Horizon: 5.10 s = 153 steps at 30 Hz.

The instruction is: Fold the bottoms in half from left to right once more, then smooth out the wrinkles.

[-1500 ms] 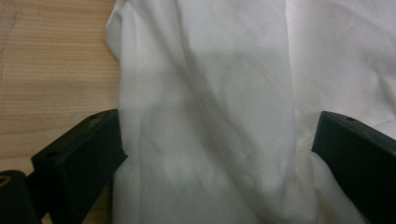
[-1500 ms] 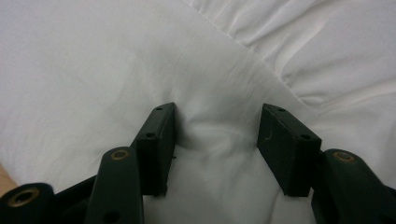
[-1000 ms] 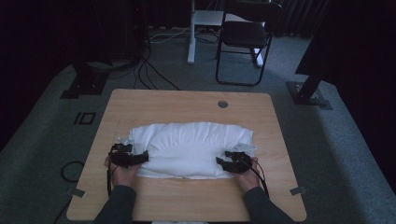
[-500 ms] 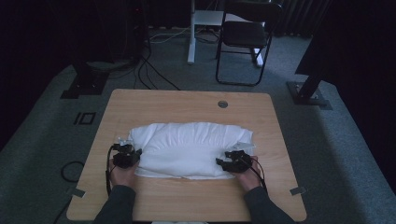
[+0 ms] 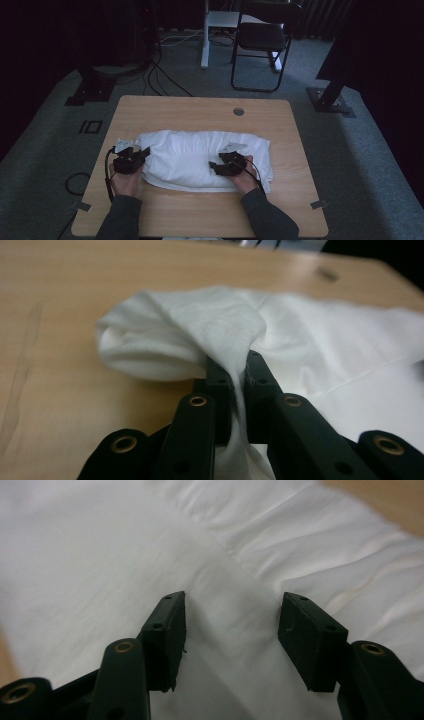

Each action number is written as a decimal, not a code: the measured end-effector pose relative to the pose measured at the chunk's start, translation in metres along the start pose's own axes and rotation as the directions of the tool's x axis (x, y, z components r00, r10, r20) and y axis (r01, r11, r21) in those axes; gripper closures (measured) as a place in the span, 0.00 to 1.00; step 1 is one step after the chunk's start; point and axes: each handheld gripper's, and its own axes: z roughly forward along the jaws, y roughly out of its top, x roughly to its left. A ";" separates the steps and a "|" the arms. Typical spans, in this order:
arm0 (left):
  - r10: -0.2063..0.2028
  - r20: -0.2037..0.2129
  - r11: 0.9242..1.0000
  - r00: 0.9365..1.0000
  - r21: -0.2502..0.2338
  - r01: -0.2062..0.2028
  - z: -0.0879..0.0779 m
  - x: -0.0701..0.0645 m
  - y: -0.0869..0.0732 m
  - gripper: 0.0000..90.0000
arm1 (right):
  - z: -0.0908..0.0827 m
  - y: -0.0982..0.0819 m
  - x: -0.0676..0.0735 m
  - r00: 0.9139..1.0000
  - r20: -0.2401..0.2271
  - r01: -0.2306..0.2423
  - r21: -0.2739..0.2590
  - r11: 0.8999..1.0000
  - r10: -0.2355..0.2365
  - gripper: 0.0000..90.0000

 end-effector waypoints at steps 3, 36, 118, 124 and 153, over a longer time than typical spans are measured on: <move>0.026 0.068 0.997 0.997 -0.077 -0.021 -0.012 -0.009 0.018 0.95 | 0.019 -0.007 0.005 1.000 0.017 0.007 0.049 0.999 -0.008 0.50; 0.341 0.339 0.938 0.877 -0.176 -0.297 0.005 -0.123 0.068 0.95 | 0.025 -0.027 0.010 0.995 0.003 -0.098 -0.028 0.995 0.098 0.49; 0.289 0.219 0.956 0.932 -0.010 -0.294 0.056 -0.091 0.038 0.71 | -0.007 0.006 -0.070 0.985 0.086 -0.140 -0.093 0.986 0.148 0.91; 0.257 0.243 0.957 0.935 0.068 -0.281 0.070 -0.077 0.014 0.71 | -0.005 0.007 -0.071 0.985 0.085 -0.139 -0.088 0.986 0.147 0.91; 0.333 0.174 0.923 0.927 0.139 -0.358 0.096 -0.094 -0.015 0.70 | -0.018 0.016 -0.079 0.974 0.125 -0.172 -0.119 0.978 0.187 0.58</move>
